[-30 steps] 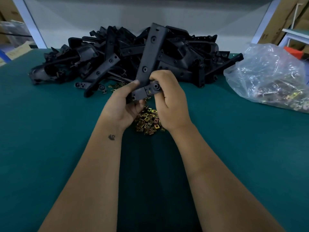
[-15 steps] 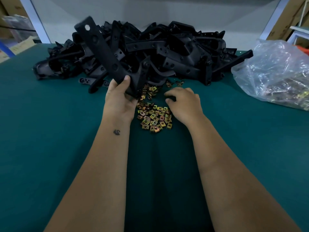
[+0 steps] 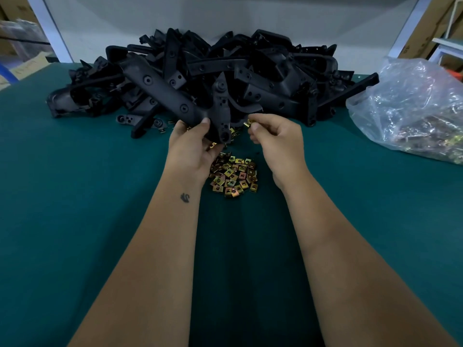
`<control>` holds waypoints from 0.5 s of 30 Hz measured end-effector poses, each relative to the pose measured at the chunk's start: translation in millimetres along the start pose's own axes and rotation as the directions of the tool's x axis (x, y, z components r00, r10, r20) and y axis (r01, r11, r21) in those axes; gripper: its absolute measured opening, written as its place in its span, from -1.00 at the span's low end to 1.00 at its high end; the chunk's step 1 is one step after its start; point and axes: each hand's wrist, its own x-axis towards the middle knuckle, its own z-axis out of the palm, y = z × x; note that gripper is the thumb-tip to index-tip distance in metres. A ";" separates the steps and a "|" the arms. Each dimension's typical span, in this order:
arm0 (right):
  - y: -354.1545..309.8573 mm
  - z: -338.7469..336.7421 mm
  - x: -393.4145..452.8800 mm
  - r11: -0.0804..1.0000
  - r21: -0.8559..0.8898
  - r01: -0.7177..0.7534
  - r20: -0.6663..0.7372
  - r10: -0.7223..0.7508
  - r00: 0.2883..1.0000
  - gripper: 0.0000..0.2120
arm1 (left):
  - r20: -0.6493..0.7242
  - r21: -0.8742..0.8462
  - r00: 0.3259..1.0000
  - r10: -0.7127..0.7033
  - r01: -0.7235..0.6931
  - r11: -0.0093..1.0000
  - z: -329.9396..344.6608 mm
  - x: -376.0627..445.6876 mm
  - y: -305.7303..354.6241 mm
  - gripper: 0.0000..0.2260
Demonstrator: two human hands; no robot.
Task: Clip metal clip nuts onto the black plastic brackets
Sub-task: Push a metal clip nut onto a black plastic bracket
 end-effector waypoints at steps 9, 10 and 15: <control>-6.2 5.6 -3.7 0.991 0.132 0.030 -0.038 -0.026 0.999 -0.76 | -0.028 0.156 0.997 0.067 -0.061 0.986 11.5 -5.0 -7.8 -0.76; -6.8 5.4 -3.5 0.987 0.156 0.026 -0.045 -0.019 0.999 -0.77 | -0.036 0.143 0.997 0.075 -0.069 0.987 11.2 -4.9 -7.6 -0.77; -8.8 5.2 -3.5 0.974 0.228 0.007 -0.044 0.003 0.999 -0.79 | -0.024 0.086 0.997 0.080 -0.077 0.993 11.0 -5.3 -6.9 -0.74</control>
